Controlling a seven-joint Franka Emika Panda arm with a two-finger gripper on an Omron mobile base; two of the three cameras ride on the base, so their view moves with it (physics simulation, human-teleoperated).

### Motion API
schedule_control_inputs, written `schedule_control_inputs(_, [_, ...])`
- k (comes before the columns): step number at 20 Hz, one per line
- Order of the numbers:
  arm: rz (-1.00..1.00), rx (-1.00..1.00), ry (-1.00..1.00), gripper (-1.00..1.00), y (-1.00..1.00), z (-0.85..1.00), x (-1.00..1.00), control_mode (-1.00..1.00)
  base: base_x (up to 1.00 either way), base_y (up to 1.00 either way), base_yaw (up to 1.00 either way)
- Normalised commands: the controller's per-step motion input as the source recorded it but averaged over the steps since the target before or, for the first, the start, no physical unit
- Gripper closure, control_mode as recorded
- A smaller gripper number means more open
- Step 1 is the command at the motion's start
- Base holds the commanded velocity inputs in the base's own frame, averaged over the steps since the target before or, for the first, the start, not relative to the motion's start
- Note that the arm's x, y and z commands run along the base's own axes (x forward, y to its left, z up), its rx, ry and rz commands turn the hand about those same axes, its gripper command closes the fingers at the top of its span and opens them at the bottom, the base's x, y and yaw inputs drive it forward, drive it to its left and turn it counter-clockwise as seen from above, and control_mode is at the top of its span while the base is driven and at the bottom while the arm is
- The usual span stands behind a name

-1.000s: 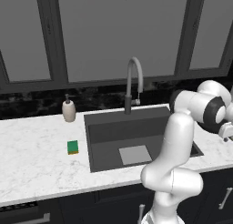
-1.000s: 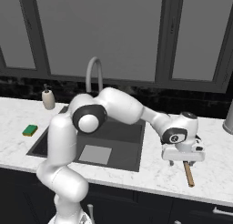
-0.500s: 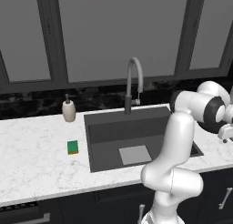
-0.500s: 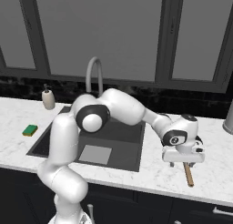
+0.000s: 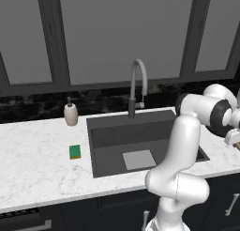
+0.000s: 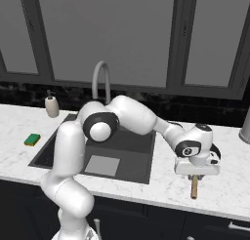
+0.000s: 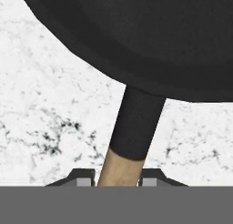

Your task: Pick the pan and sponge and place them into the sink. Then turn on the water.

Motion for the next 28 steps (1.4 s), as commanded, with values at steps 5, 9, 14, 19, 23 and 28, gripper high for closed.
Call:
schedule_control_inputs(5, [0.01,0.0,0.0,1.0,0.02,-0.01,0.0,-1.0,0.0,0.0,0.0])
schedule_control_inputs(9, [0.07,0.0,0.0,1.0,0.22,-0.01,-0.11,-1.0,0.0,0.0,0.0])
schedule_control_inputs(14, [0.09,0.0,-0.07,1.0,0.35,0.44,-0.29,-1.0,0.0,0.0,0.0])
schedule_control_inputs(19, [0.09,-0.01,-0.05,1.0,0.78,0.71,-0.32,-1.0,0.0,0.0,0.0])
schedule_control_inputs(23, [0.15,-0.17,0.0,1.0,1.0,0.4,-0.25,-1.0,0.0,0.0,0.0])
schedule_control_inputs(28, [0.2,-0.13,0.0,1.0,1.0,0.21,-0.09,-1.0,0.0,0.0,0.0])
